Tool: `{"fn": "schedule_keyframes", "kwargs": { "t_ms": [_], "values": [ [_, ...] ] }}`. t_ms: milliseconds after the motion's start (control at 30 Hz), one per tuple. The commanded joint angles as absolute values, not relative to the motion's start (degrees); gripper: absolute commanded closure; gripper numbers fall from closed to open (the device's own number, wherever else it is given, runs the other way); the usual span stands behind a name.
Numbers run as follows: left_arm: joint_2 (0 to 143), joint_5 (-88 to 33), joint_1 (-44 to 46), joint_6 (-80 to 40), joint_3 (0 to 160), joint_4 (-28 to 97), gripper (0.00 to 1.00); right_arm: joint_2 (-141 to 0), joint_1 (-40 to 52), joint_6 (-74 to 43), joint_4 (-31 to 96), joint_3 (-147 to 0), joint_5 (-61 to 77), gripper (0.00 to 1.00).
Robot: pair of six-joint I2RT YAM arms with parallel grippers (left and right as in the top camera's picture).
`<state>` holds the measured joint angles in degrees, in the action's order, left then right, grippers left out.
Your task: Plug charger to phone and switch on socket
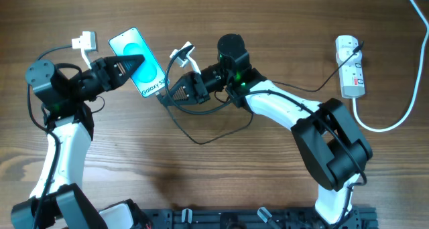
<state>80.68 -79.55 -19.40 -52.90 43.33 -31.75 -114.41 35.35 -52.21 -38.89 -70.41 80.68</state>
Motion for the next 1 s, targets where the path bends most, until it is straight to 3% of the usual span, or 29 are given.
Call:
{"fn": "schedule_keyframes", "kwargs": {
  "t_ms": [0,967],
  "values": [
    [80.49,-82.26,-18.59,-53.19,44.03,-31.92,0.96,-113.62,34.94,-50.50,-39.40,-70.48,76.95,0.96],
    [80.49,-82.24,-18.63,-53.19,44.03,-31.94,0.96,-113.69,33.15,-49.56,-39.35,-70.48,78.19,0.96]
  ]
}}
